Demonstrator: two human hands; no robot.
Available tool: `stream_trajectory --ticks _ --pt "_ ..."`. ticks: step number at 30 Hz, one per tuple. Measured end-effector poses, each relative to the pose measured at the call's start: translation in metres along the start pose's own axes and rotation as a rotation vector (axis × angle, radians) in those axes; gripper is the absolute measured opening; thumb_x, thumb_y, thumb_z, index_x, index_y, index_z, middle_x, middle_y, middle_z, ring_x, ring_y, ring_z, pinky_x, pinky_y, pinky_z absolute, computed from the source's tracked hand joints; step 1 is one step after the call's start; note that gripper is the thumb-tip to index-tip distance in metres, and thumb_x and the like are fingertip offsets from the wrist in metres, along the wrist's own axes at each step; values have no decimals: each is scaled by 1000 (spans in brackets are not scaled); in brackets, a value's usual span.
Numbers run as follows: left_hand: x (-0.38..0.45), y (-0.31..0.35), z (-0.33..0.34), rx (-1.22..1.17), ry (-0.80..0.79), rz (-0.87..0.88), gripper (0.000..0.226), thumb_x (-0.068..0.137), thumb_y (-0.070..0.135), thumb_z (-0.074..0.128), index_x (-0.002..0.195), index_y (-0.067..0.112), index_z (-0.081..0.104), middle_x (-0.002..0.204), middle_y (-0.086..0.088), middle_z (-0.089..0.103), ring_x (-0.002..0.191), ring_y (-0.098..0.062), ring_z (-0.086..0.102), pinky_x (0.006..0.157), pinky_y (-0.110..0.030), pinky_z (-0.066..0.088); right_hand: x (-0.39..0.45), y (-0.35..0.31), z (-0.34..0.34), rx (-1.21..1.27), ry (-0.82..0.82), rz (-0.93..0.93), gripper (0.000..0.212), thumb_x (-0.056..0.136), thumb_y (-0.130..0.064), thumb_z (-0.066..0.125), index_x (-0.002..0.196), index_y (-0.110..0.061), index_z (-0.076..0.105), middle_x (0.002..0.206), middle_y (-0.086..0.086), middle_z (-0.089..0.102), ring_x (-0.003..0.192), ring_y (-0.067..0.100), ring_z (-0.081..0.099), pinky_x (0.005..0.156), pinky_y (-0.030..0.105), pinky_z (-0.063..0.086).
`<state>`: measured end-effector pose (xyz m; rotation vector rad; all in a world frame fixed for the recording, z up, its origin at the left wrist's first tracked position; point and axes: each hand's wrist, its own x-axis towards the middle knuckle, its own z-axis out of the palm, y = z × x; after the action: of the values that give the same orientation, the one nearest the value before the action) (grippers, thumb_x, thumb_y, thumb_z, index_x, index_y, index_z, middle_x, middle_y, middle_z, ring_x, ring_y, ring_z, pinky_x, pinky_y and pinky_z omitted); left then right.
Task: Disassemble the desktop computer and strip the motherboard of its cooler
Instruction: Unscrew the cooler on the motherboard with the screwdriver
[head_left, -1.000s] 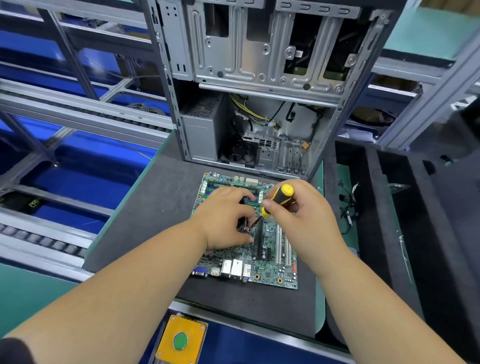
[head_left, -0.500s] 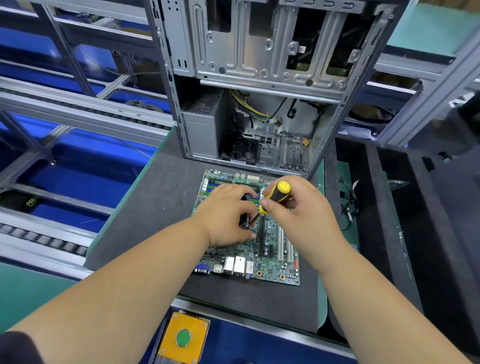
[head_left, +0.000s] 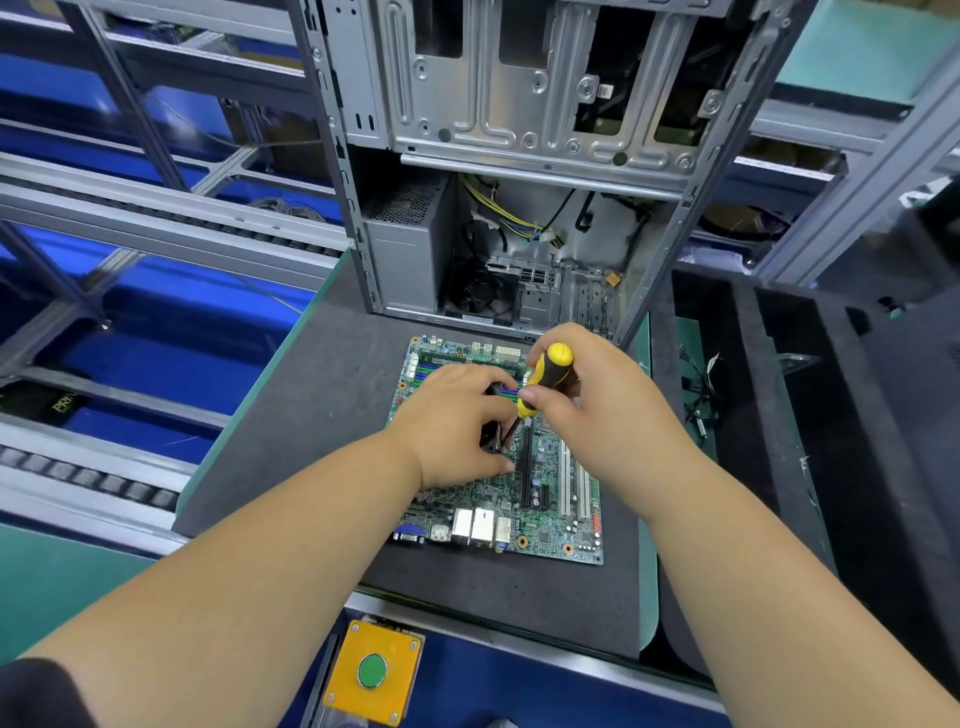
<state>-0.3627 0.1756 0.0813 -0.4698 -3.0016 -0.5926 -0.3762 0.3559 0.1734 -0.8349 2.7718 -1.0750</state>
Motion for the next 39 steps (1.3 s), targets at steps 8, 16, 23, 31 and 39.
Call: stream_trajectory --ticks 8,16,23,31,39 --pt "-1 1 -2 -15 -2 5 32 67 57 75 82 30 64 137 9 45 124 -21 40 108 -40 28 3 2 -1 68 -7 45 23 88 -19 68 99 -31 52 90 -10 61 84 16 60 77 42 51" --pt "-2 0 -1 -16 10 11 33 67 57 73 85 29 69 139 8 43 125 -18 36 109 -36 23 7 -3 -4 34 -81 -32 40 89 -10 64 108 -38 43 94 -8 64 87 20 62 76 46 53" --pt "2 -1 -1 -19 2 21 34 71 62 67 82 30 68 128 13 48 118 -17 43 105 -36 29 6 -13 19 316 90 1 18 94 -36 44 84 -23 50 81 -2 56 77 18 51 69 39 44" --pt "3 3 -2 -24 -19 58 22 67 57 66 81 42 58 101 24 37 106 -13 46 97 -38 39 11 -19 53 1038 225 -16 21 89 -12 43 68 -13 42 59 1 35 56 15 28 54 24 25" --pt "-2 6 -21 -1080 -15 -89 15 75 17 77 85 27 75 85 8 72 83 -8 60 83 -28 49 37 -16 36 1121 -88 62 48 95 -32 42 50 -17 40 45 2 29 43 14 20 45 26 18"
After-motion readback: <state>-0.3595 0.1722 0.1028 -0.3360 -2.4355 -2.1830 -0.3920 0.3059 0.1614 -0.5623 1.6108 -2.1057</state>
